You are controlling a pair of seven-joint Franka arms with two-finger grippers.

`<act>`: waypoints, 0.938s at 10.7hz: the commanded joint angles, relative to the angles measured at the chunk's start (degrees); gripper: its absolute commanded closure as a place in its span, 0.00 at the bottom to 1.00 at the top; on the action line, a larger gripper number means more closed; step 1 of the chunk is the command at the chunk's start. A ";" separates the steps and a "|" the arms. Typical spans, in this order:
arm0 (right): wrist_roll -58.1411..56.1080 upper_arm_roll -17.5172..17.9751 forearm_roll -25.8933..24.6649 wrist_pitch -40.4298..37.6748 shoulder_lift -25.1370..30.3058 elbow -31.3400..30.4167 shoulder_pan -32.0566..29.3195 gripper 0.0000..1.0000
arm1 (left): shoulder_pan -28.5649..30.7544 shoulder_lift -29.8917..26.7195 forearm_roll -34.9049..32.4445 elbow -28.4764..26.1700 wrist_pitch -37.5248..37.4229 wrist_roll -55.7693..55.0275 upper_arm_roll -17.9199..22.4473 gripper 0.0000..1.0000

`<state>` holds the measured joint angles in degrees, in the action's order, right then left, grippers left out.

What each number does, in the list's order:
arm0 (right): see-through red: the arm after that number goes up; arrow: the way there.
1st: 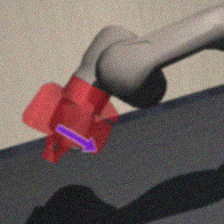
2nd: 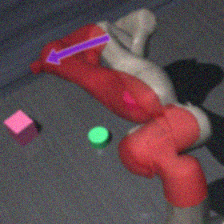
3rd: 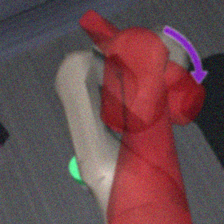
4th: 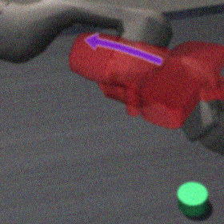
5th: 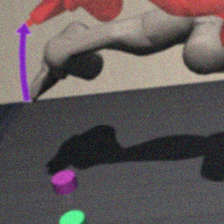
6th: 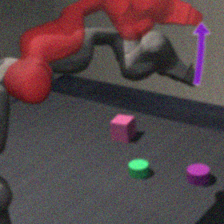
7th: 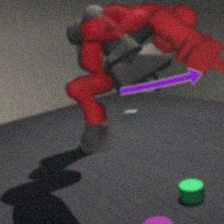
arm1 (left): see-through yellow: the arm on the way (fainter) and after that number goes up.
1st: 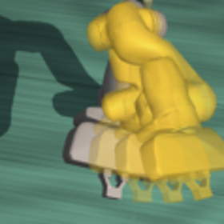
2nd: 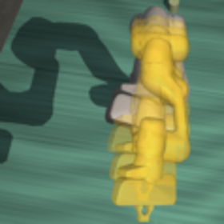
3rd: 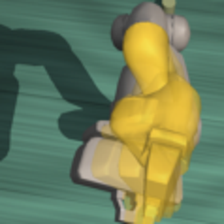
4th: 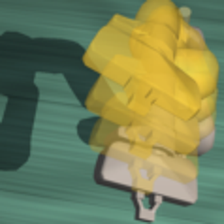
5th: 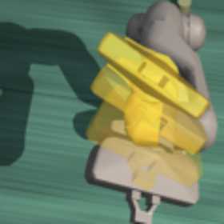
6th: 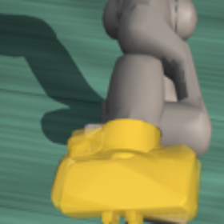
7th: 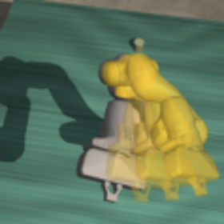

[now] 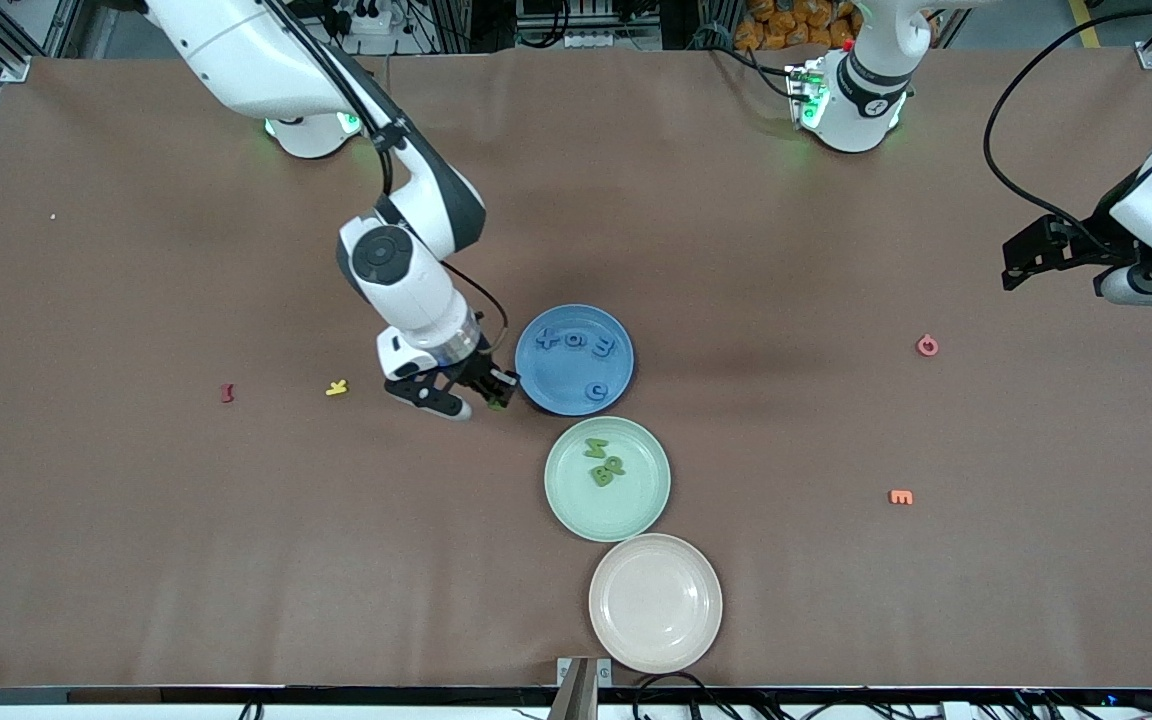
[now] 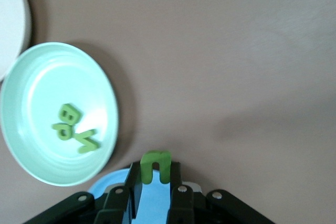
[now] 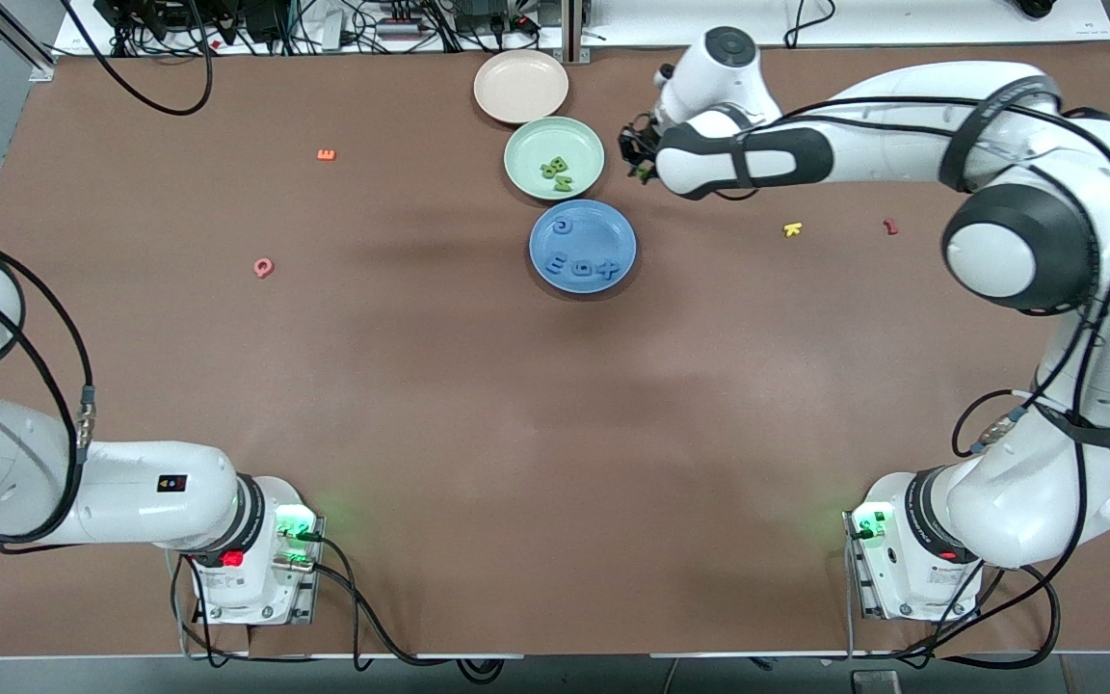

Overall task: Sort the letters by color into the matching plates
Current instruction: 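Carry the green n to the green plate with the right gripper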

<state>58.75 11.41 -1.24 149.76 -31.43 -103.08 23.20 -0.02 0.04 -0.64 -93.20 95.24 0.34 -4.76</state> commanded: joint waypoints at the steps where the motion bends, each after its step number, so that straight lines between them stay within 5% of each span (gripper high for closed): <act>1: 8.29 -0.25 -0.34 -0.87 -7.31 11.47 2.90 1.00 | -0.07 -0.30 -0.15 0.47 -0.84 1.33 -0.07 0.00; 10: 17.54 -0.86 -0.87 4.81 -20.07 28.02 6.51 0.98 | -0.07 -0.39 0.29 0.47 -0.84 3.53 -0.25 0.00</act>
<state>74.70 11.13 -1.31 150.66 -48.69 -78.50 29.12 -0.13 0.04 -0.65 -93.13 95.24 2.52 -5.07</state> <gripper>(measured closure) 0.749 0.000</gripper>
